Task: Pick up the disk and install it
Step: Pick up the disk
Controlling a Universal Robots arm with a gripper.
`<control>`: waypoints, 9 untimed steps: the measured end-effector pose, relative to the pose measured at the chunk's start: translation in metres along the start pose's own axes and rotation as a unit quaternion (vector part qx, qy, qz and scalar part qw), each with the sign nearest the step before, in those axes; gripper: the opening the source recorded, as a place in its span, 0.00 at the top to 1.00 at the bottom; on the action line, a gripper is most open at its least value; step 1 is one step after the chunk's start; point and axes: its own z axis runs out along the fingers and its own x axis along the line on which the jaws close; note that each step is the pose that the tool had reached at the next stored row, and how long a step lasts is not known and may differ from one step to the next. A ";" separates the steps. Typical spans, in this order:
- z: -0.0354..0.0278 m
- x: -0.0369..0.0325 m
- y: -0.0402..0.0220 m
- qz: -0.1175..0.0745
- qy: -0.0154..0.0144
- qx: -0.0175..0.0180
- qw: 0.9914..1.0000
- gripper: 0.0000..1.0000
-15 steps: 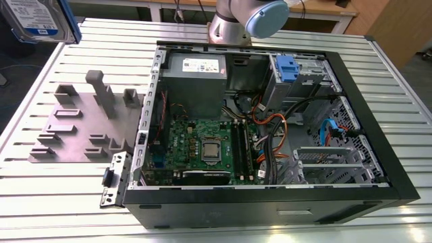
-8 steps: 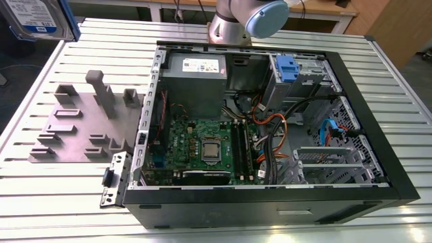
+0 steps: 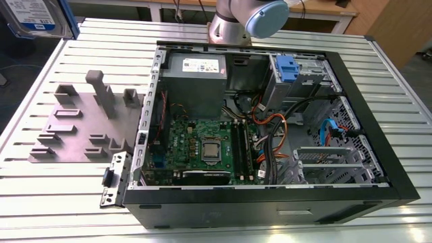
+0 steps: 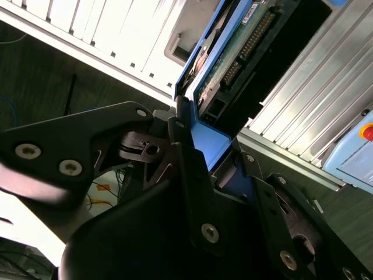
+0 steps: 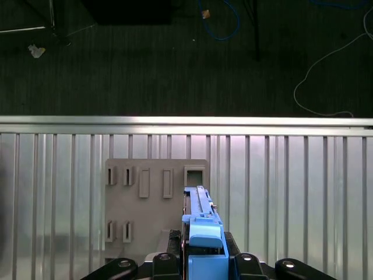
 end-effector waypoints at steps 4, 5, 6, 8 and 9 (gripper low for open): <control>-0.0008 0.0000 0.0000 0.000 0.000 0.000 1.000 0.64; -0.0011 0.0000 0.0000 0.000 0.000 0.000 1.000 0.64; -0.0018 0.0000 0.0000 0.000 0.000 0.000 1.000 0.64; -0.0030 0.0001 0.0000 0.000 0.000 0.000 1.000 0.64; -0.0035 0.0001 0.0000 0.000 0.000 0.000 1.000 0.64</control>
